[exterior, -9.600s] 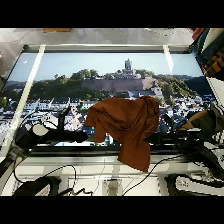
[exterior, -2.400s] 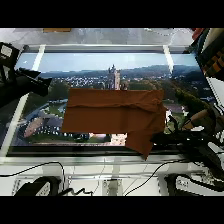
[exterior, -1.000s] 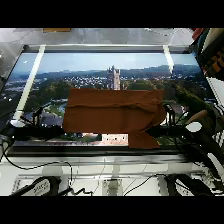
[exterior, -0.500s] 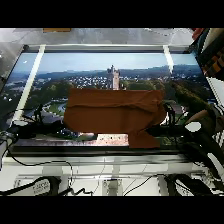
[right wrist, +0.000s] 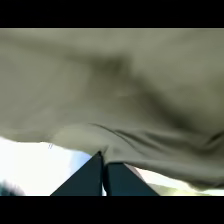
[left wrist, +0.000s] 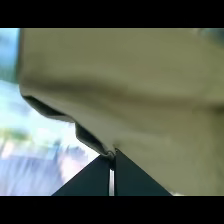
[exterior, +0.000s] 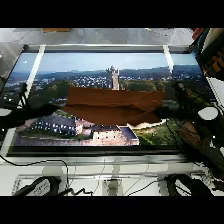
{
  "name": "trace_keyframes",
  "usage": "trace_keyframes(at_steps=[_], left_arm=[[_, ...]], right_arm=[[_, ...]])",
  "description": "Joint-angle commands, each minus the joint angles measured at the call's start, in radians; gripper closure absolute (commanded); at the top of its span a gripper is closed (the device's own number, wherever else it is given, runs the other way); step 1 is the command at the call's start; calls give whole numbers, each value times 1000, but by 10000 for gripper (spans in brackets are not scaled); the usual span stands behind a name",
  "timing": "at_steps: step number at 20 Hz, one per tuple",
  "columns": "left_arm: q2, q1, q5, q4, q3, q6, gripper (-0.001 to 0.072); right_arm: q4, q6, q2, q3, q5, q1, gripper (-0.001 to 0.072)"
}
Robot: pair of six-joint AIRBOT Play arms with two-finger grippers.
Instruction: Fold the clothes and pants, and hang the long-sleeved shirts on hangers.
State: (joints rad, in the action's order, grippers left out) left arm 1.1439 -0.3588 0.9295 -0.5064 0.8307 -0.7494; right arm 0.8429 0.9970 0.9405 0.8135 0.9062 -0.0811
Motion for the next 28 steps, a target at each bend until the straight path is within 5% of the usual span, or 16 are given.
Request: trace_keyframes(at_steps=[1, 9, 15, 21, 22, 23, 24, 28], left_arm=[[-21, 50, -200, 205, 48, 43, 690], [267, 432, -889, 231, 126, 43, 689], [515, 462, -892, 231, 319, 43, 690], [554, 459, -895, 231, 324, 43, 669], [554, 459, -890, 231, 324, 43, 505], [553, 459, -887, 231, 324, 43, 165], [553, 459, -887, 231, 324, 42, -13], [515, 436, -873, 227, 324, 43, -13]], right_arm=[[26, 66, 5, 53, -281, 1, 703], [-92, 185, 324, 53, -648, 1, 703], [-130, 202, 510, 191, -691, 1, 703], [-130, 201, 653, 270, -645, 1, 665], [-124, 195, 658, 270, -620, 1, 418], [-108, 195, 658, 270, -607, 1, 127], [-101, 195, 655, 270, -601, 1, 31], [-73, 195, 637, 270, -550, 0, 32]])
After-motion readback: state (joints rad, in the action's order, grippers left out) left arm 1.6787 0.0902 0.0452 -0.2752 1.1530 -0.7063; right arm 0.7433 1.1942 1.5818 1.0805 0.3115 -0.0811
